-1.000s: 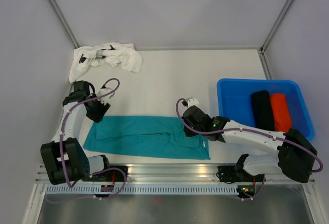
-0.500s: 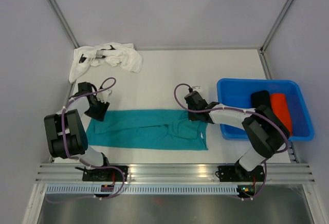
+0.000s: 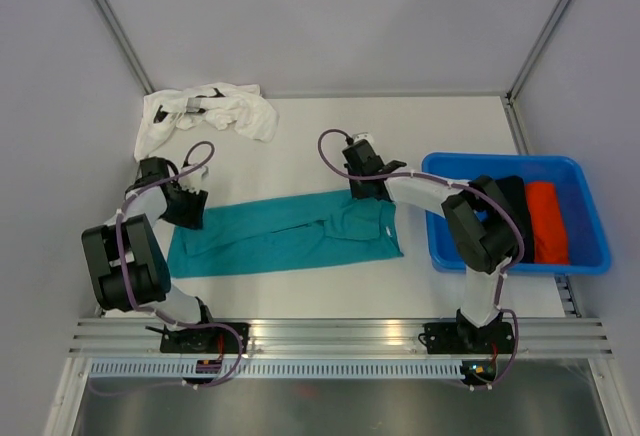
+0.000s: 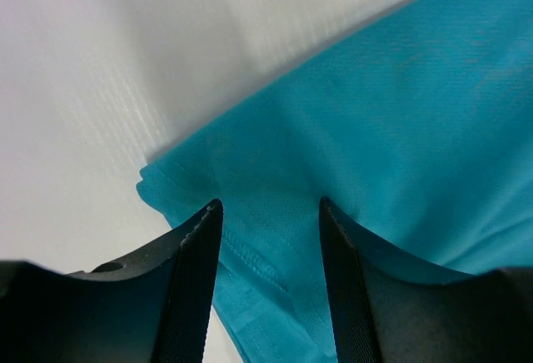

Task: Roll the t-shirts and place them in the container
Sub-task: Fold the tshirt

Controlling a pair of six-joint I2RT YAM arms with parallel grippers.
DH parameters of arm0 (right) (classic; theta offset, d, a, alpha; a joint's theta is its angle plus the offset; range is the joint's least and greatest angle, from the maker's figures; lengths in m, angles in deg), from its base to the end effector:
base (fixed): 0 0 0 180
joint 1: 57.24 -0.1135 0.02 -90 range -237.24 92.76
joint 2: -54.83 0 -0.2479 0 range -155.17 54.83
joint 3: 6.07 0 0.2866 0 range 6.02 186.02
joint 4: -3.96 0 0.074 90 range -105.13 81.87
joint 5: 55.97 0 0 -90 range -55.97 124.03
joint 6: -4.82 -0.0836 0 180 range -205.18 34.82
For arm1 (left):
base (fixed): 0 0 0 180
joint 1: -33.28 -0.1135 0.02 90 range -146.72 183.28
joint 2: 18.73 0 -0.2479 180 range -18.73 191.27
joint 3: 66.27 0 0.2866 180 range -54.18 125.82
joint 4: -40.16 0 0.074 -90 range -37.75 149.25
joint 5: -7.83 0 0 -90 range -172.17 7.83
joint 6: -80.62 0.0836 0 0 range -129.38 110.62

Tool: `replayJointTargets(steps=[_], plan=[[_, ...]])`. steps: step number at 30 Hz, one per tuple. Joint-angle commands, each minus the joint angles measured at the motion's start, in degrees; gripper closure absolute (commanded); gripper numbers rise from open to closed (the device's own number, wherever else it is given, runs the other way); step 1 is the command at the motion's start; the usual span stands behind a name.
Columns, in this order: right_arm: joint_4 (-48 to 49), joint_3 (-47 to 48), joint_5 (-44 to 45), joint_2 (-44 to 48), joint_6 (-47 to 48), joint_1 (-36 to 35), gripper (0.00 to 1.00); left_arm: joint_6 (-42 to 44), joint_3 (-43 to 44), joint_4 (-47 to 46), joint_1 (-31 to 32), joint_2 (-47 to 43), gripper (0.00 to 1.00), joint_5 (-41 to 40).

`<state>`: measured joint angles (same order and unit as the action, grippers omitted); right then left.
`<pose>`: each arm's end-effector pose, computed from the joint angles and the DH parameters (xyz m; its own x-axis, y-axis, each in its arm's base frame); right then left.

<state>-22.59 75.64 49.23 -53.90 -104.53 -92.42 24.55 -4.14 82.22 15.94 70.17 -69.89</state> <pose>0.3778 0.2395 0.0936 -0.7625 -0.1463 -0.6302 -0.1866 0.9824 -0.0023 0.3178 0.0806 0.0871 -0.8602 0.3028 -0.4103 0.3161 0.9480 0.0370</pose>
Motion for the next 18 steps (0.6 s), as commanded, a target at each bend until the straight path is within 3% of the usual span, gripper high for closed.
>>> replayJointTargets(steps=[1,7,11,18], plan=[[-4.3,5.4,0.8,3.4,2.6,0.0,0.99,-2.6,5.0,4.7,-1.2,-5.3,0.44,4.7],[-7.5,-4.0,2.3,12.8,-2.1,-2.1,0.99,-2.6,8.9,7.2,-3.6,-9.1,0.41,6.6],[-7.3,-15.7,-4.5,17.3,-7.3,-4.2,1.00,-2.4,8.7,7.4,-4.3,-8.5,0.42,5.0],[-5.5,-25.0,-5.6,17.1,-8.7,-4.8,1.00,-2.2,6.6,7.6,-4.4,-10.4,0.41,5.1]])
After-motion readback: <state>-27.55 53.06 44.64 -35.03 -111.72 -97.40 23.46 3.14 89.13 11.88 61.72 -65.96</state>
